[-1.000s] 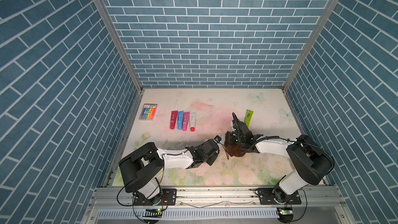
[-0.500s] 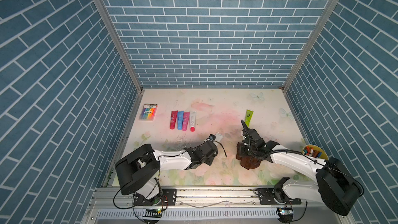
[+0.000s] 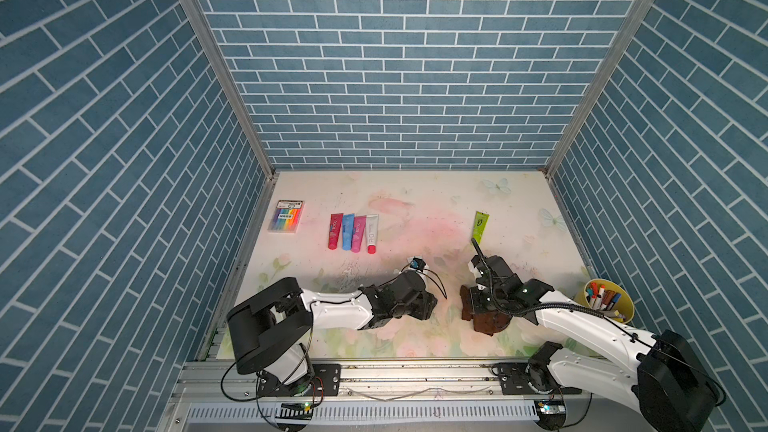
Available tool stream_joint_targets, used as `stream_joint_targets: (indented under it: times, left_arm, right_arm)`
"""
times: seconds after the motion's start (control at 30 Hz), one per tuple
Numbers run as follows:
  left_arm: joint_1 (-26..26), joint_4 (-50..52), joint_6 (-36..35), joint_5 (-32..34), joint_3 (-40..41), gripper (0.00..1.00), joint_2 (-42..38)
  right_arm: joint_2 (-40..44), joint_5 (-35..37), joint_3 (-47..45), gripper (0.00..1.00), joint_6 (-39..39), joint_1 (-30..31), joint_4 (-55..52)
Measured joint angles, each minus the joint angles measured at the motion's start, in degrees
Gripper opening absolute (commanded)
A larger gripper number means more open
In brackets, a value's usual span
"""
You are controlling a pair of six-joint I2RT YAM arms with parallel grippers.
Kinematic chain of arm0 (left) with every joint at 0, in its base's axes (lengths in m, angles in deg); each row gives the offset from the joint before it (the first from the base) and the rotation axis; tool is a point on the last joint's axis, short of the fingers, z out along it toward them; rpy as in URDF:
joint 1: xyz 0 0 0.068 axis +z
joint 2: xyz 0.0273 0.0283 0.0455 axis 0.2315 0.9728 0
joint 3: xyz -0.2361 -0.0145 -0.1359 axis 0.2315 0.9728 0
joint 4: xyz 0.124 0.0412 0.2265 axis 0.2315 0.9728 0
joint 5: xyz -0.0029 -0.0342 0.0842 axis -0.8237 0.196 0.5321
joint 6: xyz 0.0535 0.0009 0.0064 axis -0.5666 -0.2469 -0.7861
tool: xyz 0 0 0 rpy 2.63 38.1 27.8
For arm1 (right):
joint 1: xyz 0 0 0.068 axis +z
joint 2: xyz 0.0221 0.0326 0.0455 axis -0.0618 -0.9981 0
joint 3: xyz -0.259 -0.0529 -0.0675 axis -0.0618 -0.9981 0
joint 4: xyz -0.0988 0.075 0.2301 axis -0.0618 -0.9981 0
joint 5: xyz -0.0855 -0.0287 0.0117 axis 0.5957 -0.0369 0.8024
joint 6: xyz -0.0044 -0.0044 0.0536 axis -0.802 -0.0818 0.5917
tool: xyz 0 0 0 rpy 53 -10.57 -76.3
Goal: Wipe the surface of the toothpaste tube
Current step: Adjust the toothpaste at the center of the board.
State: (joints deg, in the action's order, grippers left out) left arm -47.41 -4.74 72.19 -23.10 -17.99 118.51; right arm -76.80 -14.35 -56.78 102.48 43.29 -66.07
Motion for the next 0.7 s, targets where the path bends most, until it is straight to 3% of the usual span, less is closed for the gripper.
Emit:
stream_joint_targets:
  times: [0.3, 0.7]
  left_arm:
    - [9.03, -5.25, 5.38, 2.29, 5.53, 0.55, -9.51]
    - [10.67, -17.51, 11.43, -3.28, 10.19, 0.46, 0.52]
  right_arm:
    - [0.0, -0.59, -0.17, 0.0, -0.15, 0.0, 0.0]
    - [0.5, -0.79, -0.55, 0.0, -0.17, 0.0, 0.04]
